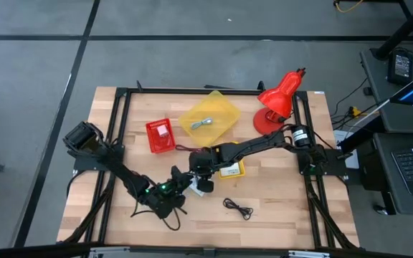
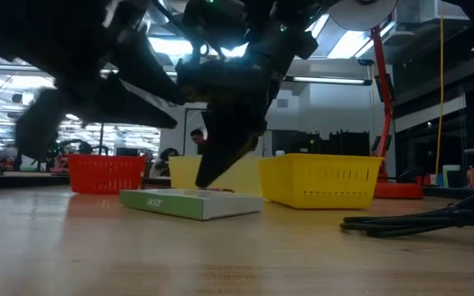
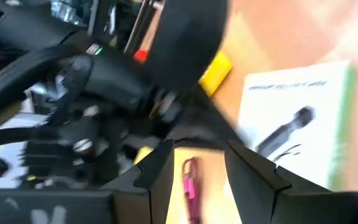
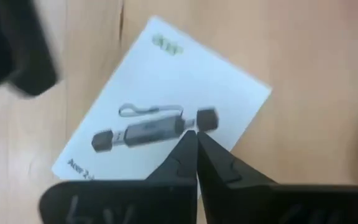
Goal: Pick and place items into bin
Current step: Stack the white box on top of the white box
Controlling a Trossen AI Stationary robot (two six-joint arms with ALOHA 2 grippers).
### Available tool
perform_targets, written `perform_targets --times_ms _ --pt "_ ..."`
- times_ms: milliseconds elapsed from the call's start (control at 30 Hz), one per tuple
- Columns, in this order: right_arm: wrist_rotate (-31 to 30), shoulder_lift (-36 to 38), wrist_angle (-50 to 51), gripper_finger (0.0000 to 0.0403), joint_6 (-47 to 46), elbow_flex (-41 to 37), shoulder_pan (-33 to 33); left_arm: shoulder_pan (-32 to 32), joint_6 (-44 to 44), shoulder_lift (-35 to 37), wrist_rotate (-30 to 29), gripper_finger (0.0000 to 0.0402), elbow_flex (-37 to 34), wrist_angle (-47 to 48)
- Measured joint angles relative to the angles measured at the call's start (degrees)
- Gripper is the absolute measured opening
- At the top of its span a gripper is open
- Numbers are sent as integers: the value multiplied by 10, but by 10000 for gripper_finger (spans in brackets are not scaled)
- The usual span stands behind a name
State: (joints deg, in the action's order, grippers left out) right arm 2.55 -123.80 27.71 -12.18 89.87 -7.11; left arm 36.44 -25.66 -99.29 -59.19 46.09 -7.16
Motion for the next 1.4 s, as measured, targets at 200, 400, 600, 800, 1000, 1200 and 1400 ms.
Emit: perform_targets --times_ms 200,400,600,800,1000,1200,1400 --pt "-38 18 18 0 0 0 -2 20 71 5 49 138 0 50" --pt "-44 6 42 0 -10 0 -3 30 109 5 76 138 0 74" --pt "-44 4 35 0 -13 1 -4 31 115 5 133 138 0 74" --pt "-44 4 35 0 -15 1 -4 31 116 5 147 138 0 74" --pt "-44 4 34 0 -15 1 -4 31 117 5 155 138 0 74" --pt "-44 4 35 0 -15 1 -10 30 116 4 152 138 0 74" --pt "-41 -3 26 0 -17 -1 -10 30 116 4 151 138 0 74"
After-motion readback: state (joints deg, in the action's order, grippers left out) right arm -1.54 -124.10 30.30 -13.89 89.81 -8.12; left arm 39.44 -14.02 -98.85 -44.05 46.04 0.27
